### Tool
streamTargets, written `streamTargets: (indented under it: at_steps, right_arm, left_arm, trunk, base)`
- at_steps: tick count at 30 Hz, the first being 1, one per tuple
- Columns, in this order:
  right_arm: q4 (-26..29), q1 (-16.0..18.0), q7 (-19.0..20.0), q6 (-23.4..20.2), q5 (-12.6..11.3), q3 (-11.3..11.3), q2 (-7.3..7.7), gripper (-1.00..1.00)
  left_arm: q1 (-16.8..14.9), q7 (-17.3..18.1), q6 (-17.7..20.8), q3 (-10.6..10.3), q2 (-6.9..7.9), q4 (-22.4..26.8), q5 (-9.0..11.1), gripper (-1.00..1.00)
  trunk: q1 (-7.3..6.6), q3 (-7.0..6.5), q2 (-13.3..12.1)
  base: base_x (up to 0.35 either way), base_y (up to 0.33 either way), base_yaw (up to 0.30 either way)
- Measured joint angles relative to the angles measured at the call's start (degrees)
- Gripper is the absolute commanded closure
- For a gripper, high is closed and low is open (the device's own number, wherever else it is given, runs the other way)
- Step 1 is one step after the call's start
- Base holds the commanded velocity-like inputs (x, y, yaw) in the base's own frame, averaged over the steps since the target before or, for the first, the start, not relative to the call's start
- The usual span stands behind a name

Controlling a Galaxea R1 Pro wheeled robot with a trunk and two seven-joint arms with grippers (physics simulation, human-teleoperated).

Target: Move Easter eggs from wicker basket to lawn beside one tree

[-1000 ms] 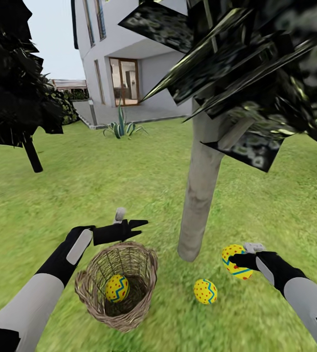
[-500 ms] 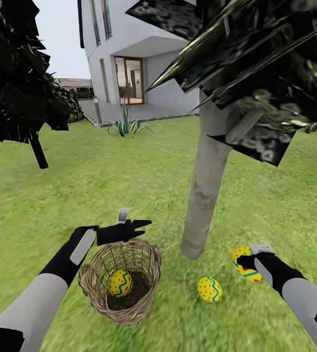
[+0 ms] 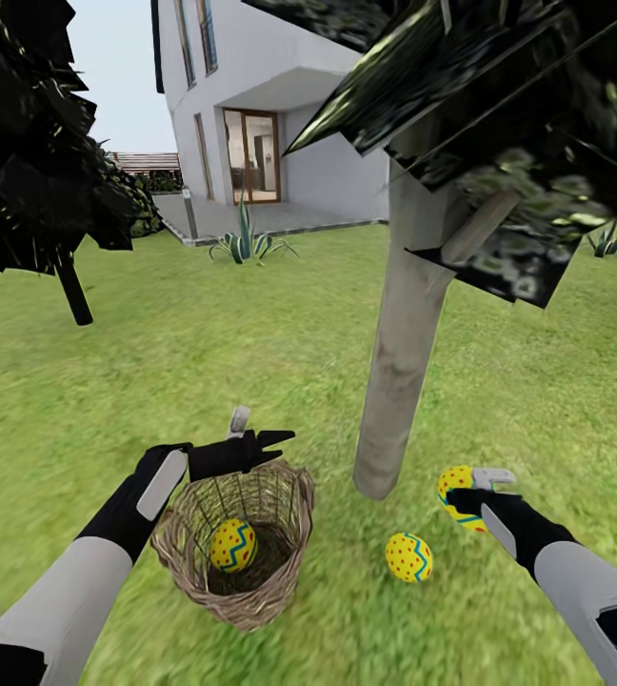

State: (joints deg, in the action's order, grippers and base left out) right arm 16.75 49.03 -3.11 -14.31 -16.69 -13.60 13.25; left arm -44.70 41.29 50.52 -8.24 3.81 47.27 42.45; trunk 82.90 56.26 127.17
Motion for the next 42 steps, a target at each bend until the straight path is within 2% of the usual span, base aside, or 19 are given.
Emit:
streamTargets:
  at_steps: [34,42]
  right_arm:
    - [-0.11,0.0,-0.17,0.47,-0.1,0.13,0.46,1.0]
    - [-0.11,0.02,-0.17,0.46,-0.16,0.13,0.45,1.0]
  left_arm:
    - [0.0,-0.01,0.0,0.0,-0.04,0.01,0.0,-1.0]
    - [0.03,0.25,0.01,0.0,0.02,-0.06,0.08,-1.0]
  trunk:
    - [7.47,6.5,13.64]
    - [7.46,6.5,13.65]
  base:
    - [0.0,0.0,0.032]
    - [0.064,-0.08,0.0]
